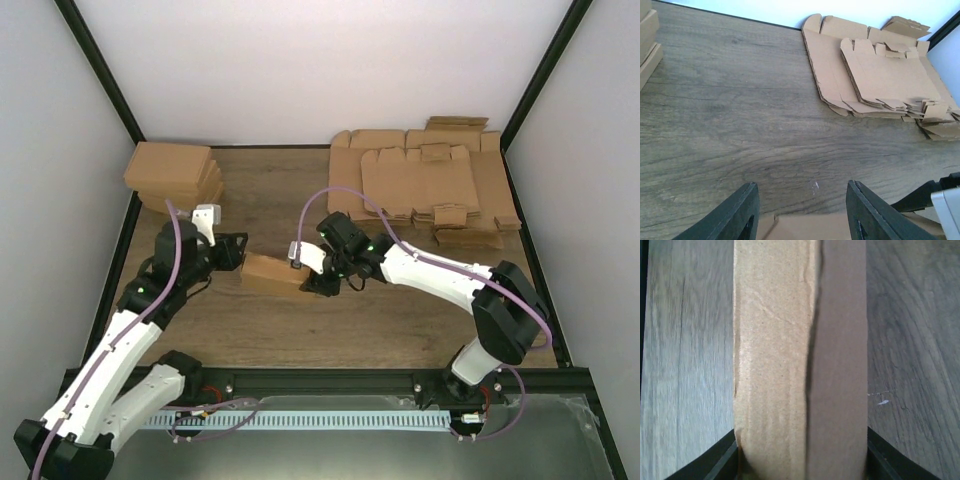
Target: Fold the paper box
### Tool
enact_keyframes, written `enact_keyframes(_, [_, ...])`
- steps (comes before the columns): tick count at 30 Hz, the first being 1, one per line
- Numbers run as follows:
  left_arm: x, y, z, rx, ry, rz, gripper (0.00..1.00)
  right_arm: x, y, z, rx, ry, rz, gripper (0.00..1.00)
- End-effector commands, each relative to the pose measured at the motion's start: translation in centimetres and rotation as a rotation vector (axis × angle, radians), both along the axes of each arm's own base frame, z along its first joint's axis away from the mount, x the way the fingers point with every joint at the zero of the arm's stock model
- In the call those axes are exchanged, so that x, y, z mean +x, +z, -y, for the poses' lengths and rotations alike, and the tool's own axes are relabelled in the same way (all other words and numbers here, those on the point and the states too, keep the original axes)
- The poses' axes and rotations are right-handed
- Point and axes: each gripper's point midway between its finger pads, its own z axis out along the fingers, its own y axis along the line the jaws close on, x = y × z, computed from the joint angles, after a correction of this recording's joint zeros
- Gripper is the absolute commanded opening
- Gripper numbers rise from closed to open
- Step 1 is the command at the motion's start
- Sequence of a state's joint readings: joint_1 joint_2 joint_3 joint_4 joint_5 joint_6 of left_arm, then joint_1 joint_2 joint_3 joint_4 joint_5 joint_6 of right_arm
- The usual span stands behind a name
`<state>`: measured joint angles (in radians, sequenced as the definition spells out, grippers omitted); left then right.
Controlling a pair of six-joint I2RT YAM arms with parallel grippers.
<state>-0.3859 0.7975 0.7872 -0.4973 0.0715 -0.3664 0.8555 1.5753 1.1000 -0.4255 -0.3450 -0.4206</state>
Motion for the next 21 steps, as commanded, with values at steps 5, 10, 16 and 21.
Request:
enact_keyframes(5, [-1.0, -0.6, 1.4, -0.031, -0.097, -0.028, 0.51, -0.5, -2.8, 2.7, -0.209, 0.156, 0.08, 0.45])
enact_keyframes(10, [-1.3, -0.7, 2.1, -0.05, -0.14, -0.026, 0.53, 1.1, -2.3, 4.9, -0.205, 0.158, 0.073, 0.49])
enact_keyframes(16, [-0.9, -1.8, 3.3, -0.062, -0.189, -0.071, 0.54, 1.5, -1.8, 6.1, -0.202, 0.187, 0.102, 0.59])
enact_keyframes(21, [-0.7, -2.1, 3.3, -0.068, -0.184, -0.071, 0.54, 1.8, -2.3, 6.1, -0.215, 0.197, 0.109, 0.59])
